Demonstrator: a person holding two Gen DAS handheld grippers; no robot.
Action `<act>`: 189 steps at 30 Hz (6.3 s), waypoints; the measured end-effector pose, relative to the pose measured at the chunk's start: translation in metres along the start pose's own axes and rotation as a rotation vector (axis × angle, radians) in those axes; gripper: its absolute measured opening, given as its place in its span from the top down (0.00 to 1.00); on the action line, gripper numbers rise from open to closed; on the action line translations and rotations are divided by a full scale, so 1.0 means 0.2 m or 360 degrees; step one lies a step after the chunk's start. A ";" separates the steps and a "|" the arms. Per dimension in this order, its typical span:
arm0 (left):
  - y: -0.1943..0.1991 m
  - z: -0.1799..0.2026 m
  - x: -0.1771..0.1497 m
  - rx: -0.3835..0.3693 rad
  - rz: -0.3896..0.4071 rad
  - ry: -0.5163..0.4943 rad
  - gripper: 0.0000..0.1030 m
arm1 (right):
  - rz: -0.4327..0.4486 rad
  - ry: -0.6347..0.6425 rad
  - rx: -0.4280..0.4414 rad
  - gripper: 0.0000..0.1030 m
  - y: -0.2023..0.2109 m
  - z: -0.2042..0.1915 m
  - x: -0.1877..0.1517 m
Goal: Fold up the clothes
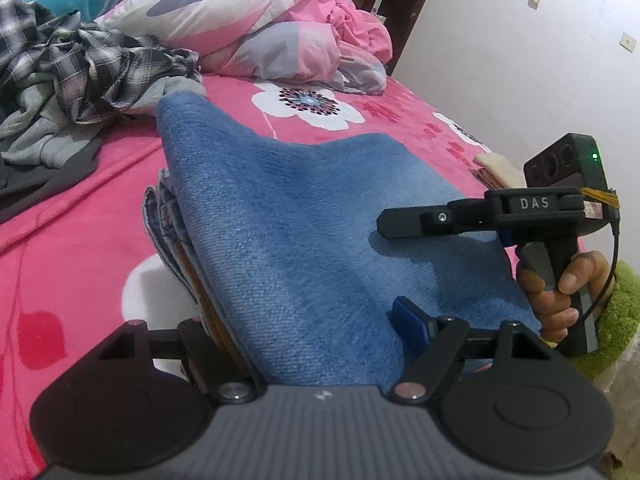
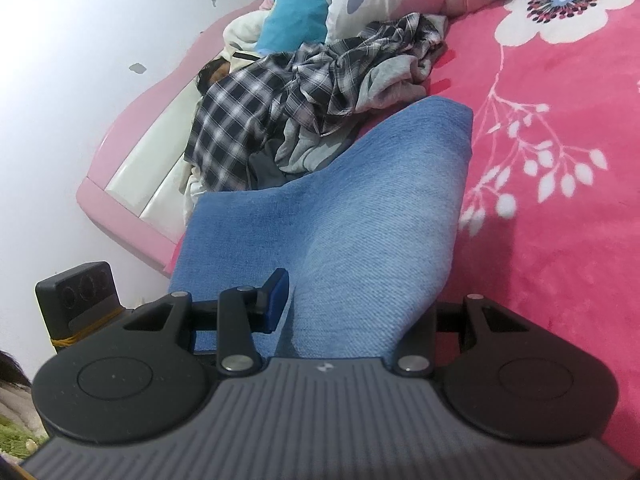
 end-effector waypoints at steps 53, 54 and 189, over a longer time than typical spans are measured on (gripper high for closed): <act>0.04 0.04 0.00 -0.0125 0.0045 0.0070 0.26 | 0.0004 0.0127 -0.0105 0.59 0.10 -0.14 0.01; 0.03 0.04 0.00 -0.0125 0.0044 0.0071 0.26 | 0.0003 0.0126 -0.0104 0.59 0.10 -0.14 0.01; -0.80 1.51 1.17 -0.0958 0.0072 -0.0394 0.25 | 0.0417 0.0299 -0.0691 0.59 1.71 0.20 0.76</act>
Point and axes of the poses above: each gripper's, at about its wrist camera, not at the fingertips, and y roughly against the way its jaws point, z to its right, x to its top, the point moved 1 cm from there along -y, roughly the way its jaws point, and after that the axes turned 5 degrees about x, right-handed, at the moved point
